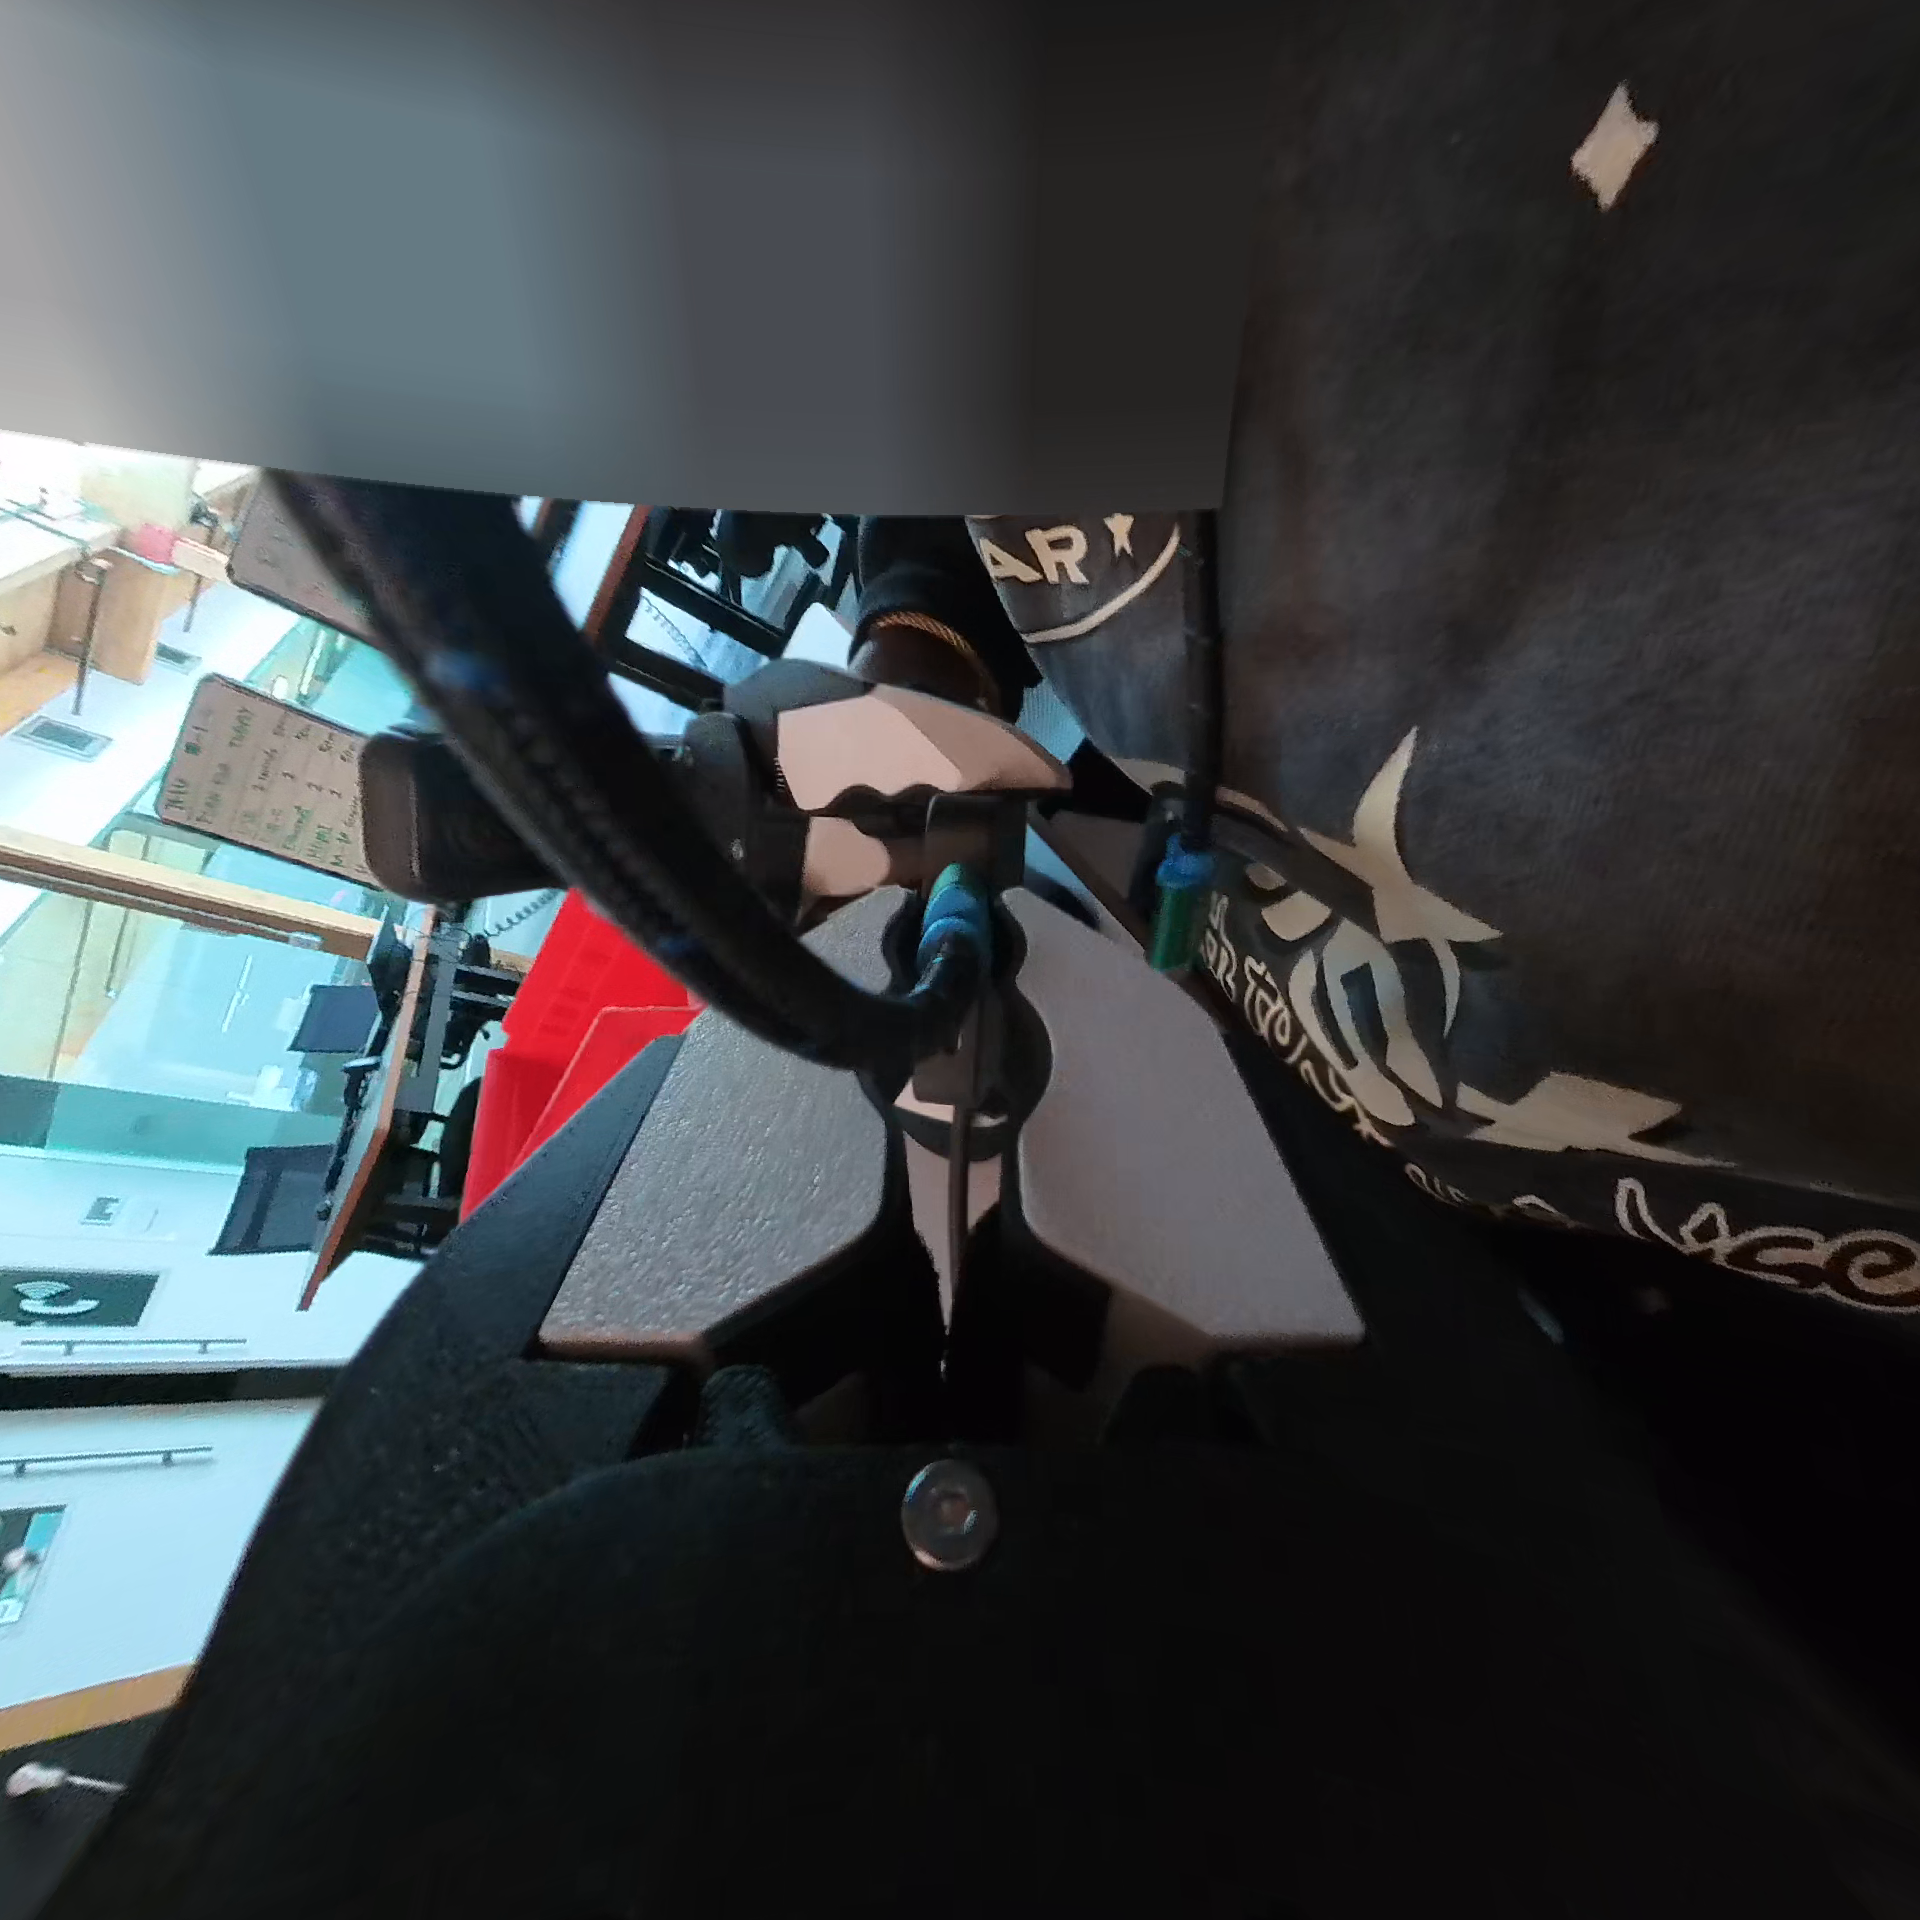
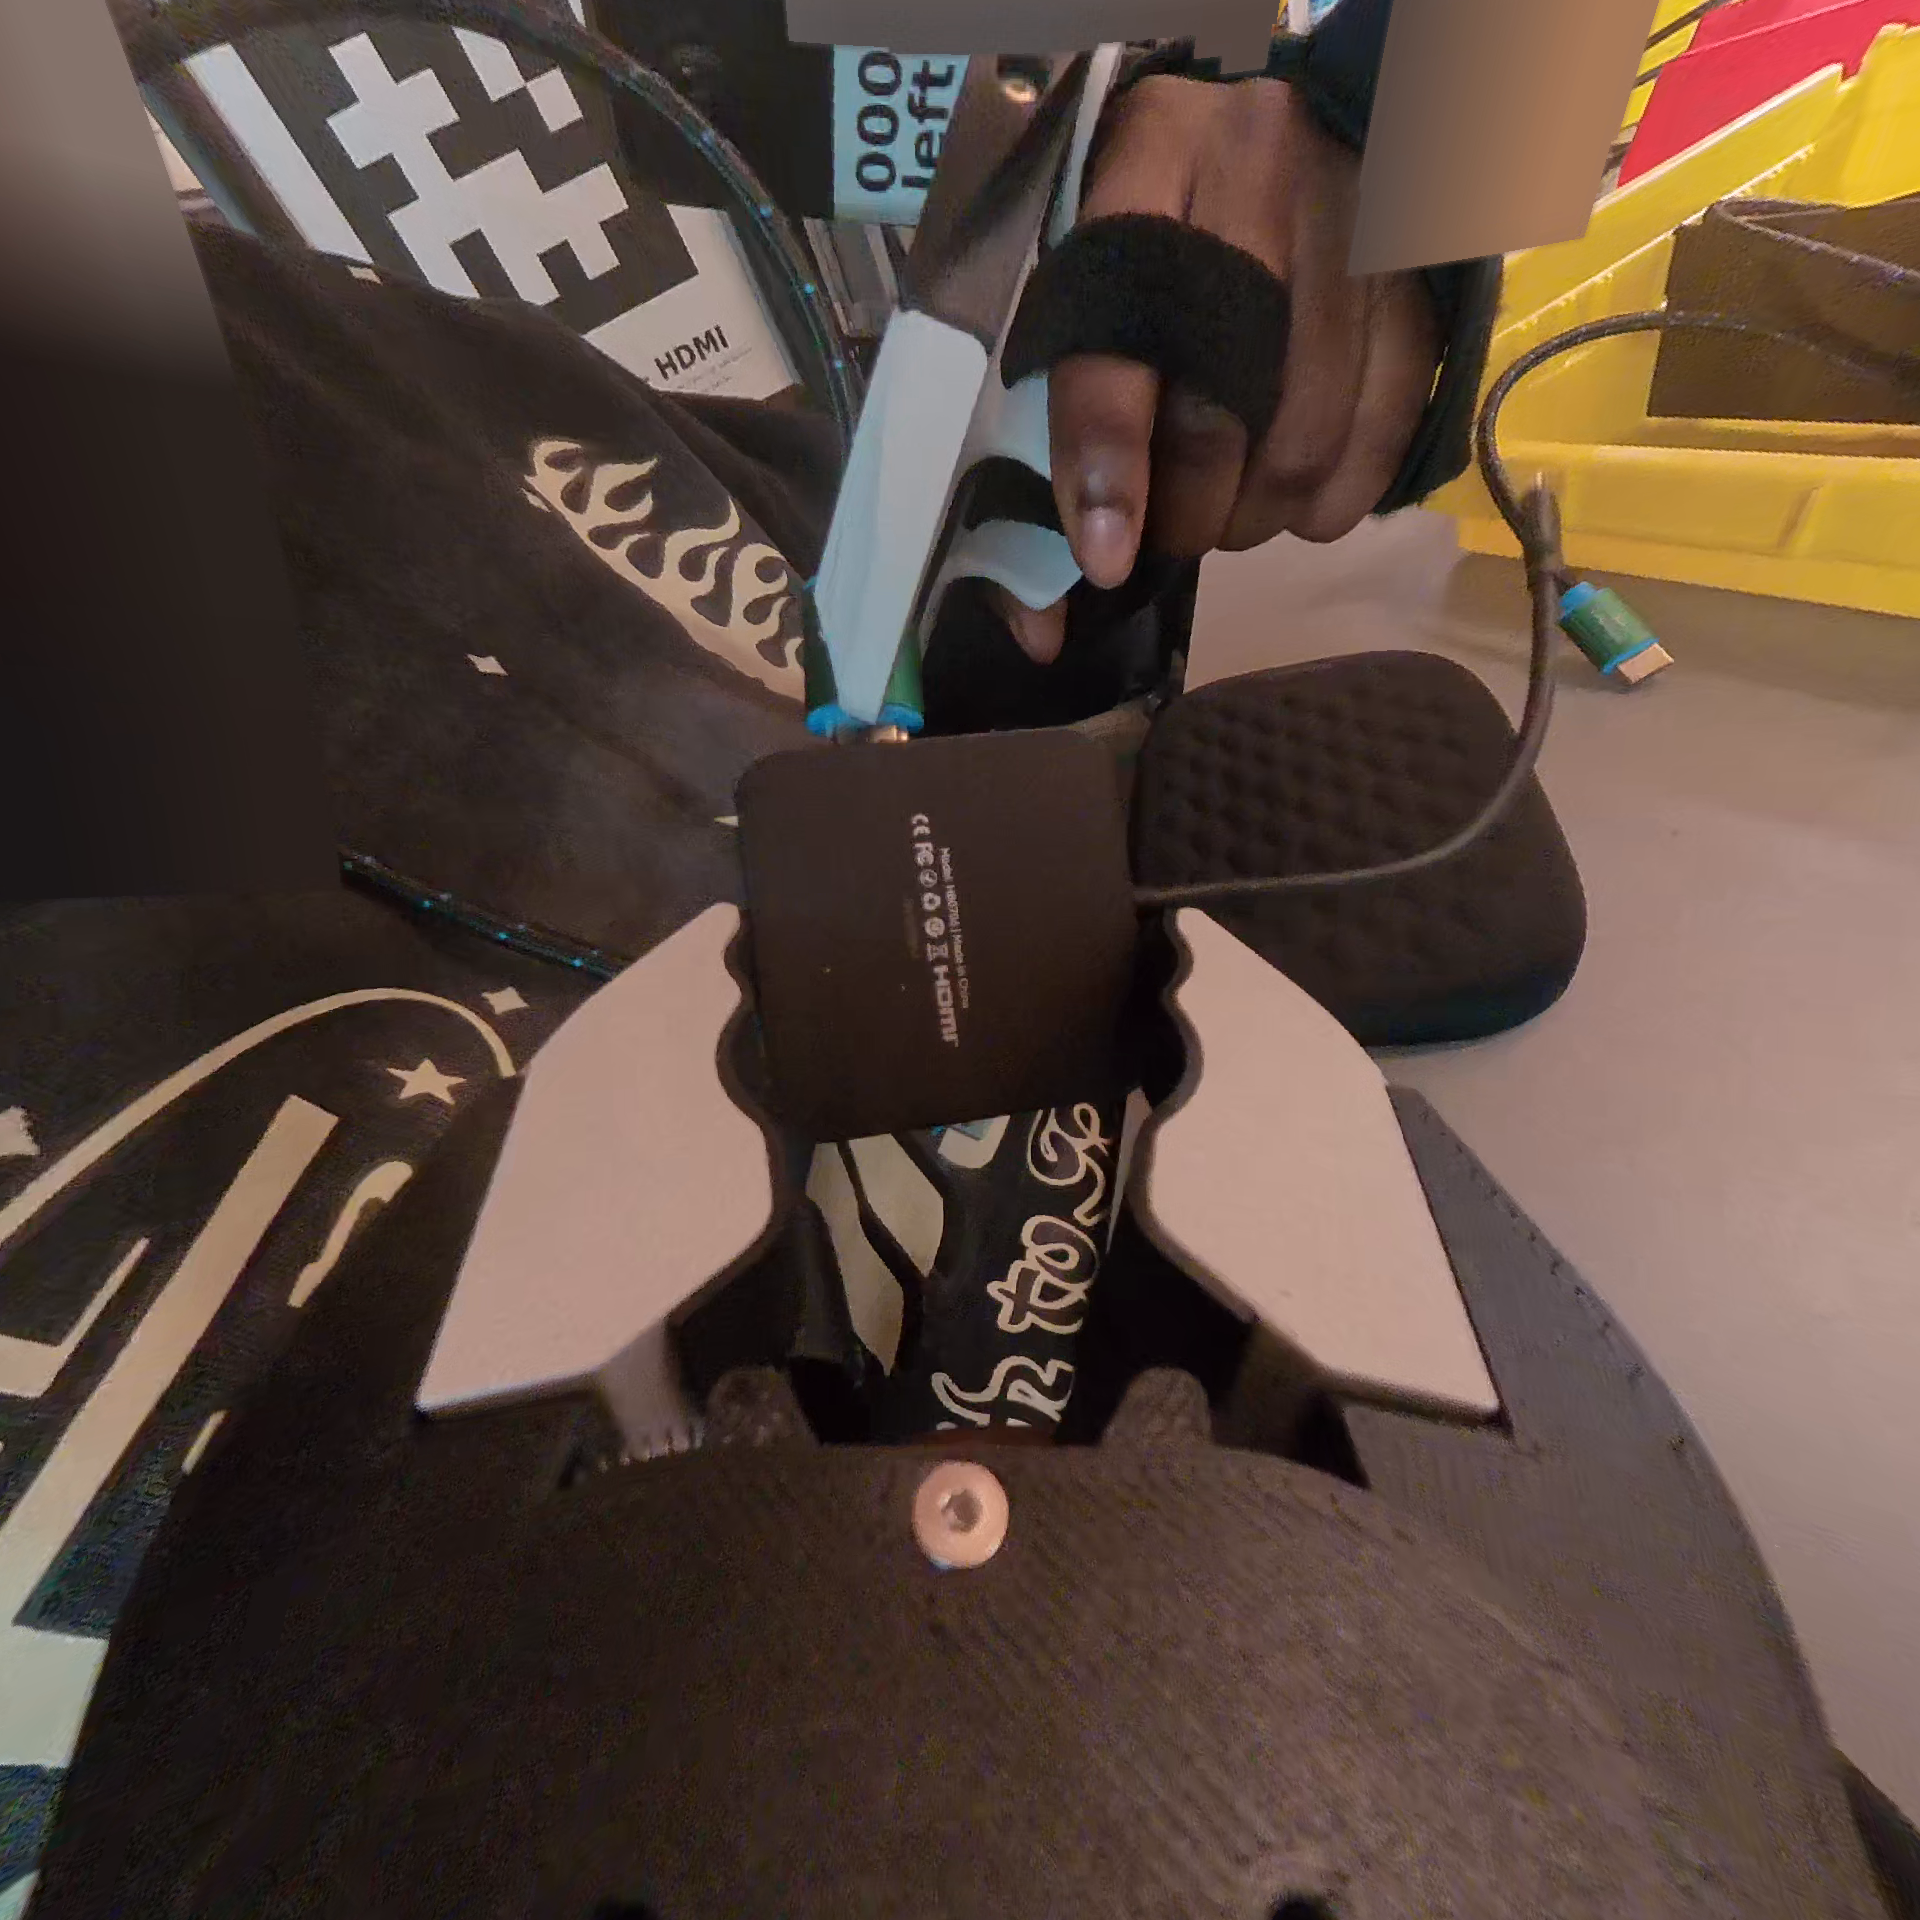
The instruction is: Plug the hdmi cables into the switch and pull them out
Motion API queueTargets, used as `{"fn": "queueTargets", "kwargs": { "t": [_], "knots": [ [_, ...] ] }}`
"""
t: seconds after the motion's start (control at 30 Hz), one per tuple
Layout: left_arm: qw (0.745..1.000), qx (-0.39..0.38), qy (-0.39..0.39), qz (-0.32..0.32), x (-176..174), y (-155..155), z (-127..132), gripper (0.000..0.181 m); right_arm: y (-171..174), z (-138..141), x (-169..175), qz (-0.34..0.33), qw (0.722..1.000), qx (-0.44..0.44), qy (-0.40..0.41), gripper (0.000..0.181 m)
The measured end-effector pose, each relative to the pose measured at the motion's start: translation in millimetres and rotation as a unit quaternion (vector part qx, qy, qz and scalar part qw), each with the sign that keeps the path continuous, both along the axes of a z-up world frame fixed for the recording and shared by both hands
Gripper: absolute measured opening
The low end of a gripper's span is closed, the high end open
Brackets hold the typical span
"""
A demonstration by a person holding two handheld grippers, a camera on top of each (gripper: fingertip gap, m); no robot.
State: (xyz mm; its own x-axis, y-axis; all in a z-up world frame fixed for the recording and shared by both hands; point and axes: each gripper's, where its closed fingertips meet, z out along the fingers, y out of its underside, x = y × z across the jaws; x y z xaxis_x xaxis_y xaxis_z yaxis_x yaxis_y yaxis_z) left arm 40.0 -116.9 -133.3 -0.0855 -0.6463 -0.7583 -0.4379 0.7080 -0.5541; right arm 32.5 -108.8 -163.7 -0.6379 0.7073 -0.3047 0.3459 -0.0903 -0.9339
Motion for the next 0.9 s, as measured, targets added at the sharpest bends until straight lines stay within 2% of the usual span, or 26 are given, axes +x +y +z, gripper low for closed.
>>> {"fn": "queueTargets", "kwargs": {
  "t": [0.13,0.2,0.3,0.4,0.5,0.53,0.63,0.7,0.77,0.8,0.83,0.9],
  "knots": [
    [1.0,-0.026,-0.014,-0.008,1.4,-2.5,-0.9,0.012,-1.9,1.3,0.0,0.004,1.0,0.003,0.01,0.073],
    [0.999,-0.03,-0.039,-0.009,2.9,-2.4,4.2,0.012,-2.6,8.5,-1.4,0.006,0.999,-0.026,0.021,0.073],
    [0.999,-0.029,-0.028,0.006,3.3,2.3,-2.4,0.012,0.6,4.0,-6.3,-0.007,0.999,-0.035,0.014,0.075],
    [0.997,-0.064,-0.048,-0.003,3.0,2.1,-5.4,0.012,-1.7,0.4,-8.8,-0.003,0.999,-0.053,0.01,0.076],
    [0.994,-0.091,-0.057,0.022,-1.5,8.1,-6.3,0.013,3.7,-1.1,-11.6,-0.022,0.997,-0.07,0.01,0.075],
    [0.993,-0.095,-0.064,0.034,-2.5,12.1,-5.9,0.016,5.0,2.2,-11.9,-0.025,0.996,-0.084,0.019,0.075],
    [0.991,-0.101,-0.074,0.051,-1.6,17.3,-8.6,0.049,11.2,7.4,-12.0,-0.038,0.994,-0.093,0.037,0.075],
    [0.986,-0.105,-0.118,0.055,-5.1,17.8,4.7,0.056,16.2,7.2,-10.7,-0.05,0.994,-0.089,0.043,0.075],
    [0.97,-0.118,-0.196,0.079,-17.5,23.1,25.3,0.056,23.0,8.5,-9.9,-0.068,0.993,-0.086,0.051,0.075],
    [0.955,-0.134,-0.246,0.101,-26.1,28.5,35.6,0.056,27.9,9.1,-10.6,-0.084,0.992,-0.075,0.058,0.075],
    [0.932,-0.16,-0.301,0.123,-34.3,34.4,43.7,0.056,33.9,9.9,-12.2,-0.107,0.99,-0.054,0.068,0.075],
    [0.871,-0.233,-0.41,0.138,-43.3,40.5,51.3,0.056,47.3,13.5,-16.2,-0.162,0.982,0.002,0.096,0.075]
  ]
}}
